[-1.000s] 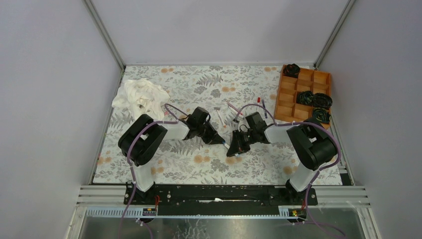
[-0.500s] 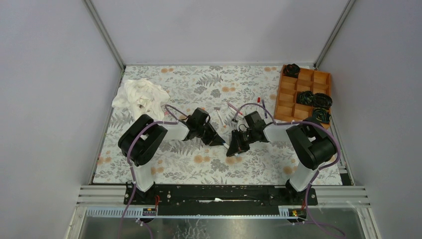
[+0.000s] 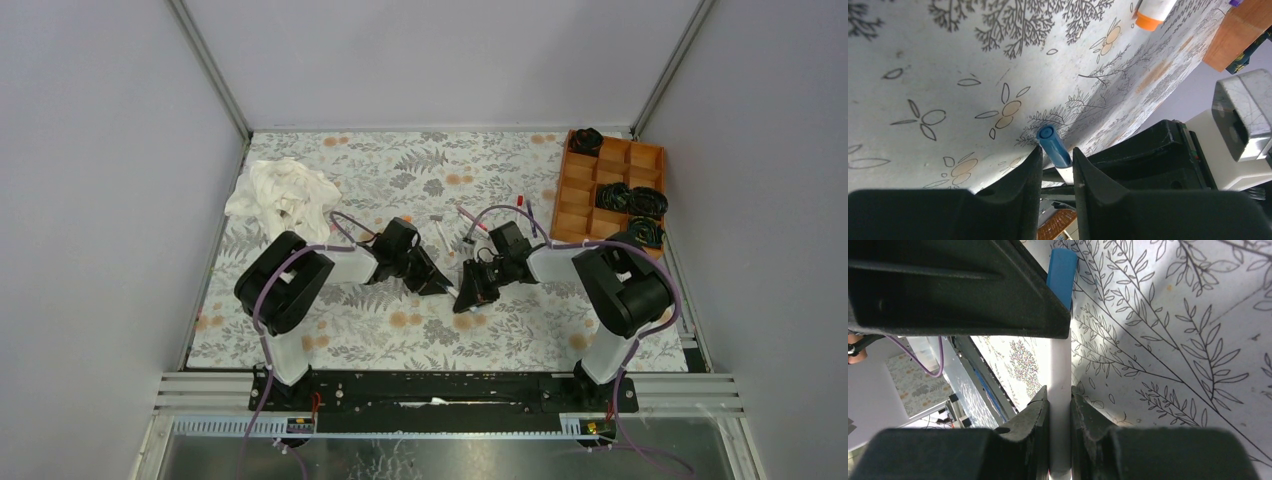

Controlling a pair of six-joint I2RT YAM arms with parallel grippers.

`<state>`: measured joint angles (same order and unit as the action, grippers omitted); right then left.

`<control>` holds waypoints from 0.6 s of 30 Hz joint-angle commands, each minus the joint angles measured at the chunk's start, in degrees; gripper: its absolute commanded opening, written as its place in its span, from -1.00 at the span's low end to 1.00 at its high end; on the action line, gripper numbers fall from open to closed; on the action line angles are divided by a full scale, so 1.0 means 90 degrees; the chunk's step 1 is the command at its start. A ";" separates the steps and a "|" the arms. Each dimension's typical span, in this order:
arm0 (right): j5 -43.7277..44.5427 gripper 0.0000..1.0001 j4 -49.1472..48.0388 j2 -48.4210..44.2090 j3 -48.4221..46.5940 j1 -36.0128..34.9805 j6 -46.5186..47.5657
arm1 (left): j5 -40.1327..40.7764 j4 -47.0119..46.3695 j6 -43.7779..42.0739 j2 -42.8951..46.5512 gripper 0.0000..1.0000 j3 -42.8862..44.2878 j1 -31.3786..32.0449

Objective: Insert the pens into the pen caps
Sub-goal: Press the pen cap onto the pen.

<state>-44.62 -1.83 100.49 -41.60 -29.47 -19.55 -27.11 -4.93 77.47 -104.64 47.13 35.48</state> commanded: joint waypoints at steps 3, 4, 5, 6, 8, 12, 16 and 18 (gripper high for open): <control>0.1354 -1.00 0.0015 0.0393 -0.0063 0.0006 0.0474 | 0.0093 0.0774 -0.0345 0.0056 -0.31 -0.0166 -0.0046; 0.1354 -1.00 0.0022 0.0392 -0.0065 0.0012 0.0478 | 0.0100 0.0790 -0.0346 0.0067 -0.31 -0.0164 -0.0056; 0.1354 -1.00 0.0018 0.0397 -0.0065 0.0013 0.0473 | 0.0119 0.0800 -0.0354 0.0077 -0.31 -0.0174 -0.0063; 0.1347 -1.00 0.0017 0.0402 -0.0065 0.0010 0.0480 | 0.0135 0.0812 -0.0369 0.0090 -0.31 -0.0180 -0.0073; 0.1301 -1.00 -0.0007 0.0401 -0.0065 0.0010 0.0498 | 0.0193 0.0851 -0.0406 0.0139 -0.31 -0.0189 -0.0084; 0.1183 -1.00 -0.0123 0.0375 -0.0013 0.0010 0.0554 | 0.0336 0.1005 -0.0566 0.0318 -0.29 -0.0117 -0.0085; 0.1071 -1.00 -0.0270 0.0297 0.0058 0.0017 0.0621 | 0.0550 0.1271 -0.0773 0.0577 -0.17 0.0007 -0.0085; 0.1034 -1.00 -0.0335 0.0255 0.0088 0.0010 0.0629 | 0.0605 0.1324 -0.0835 0.0673 -0.14 0.0026 -0.0085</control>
<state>-45.12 -3.40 101.30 -42.35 -29.67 -18.20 -24.08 0.49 73.49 -100.68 47.13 35.14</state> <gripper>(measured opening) 0.209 0.413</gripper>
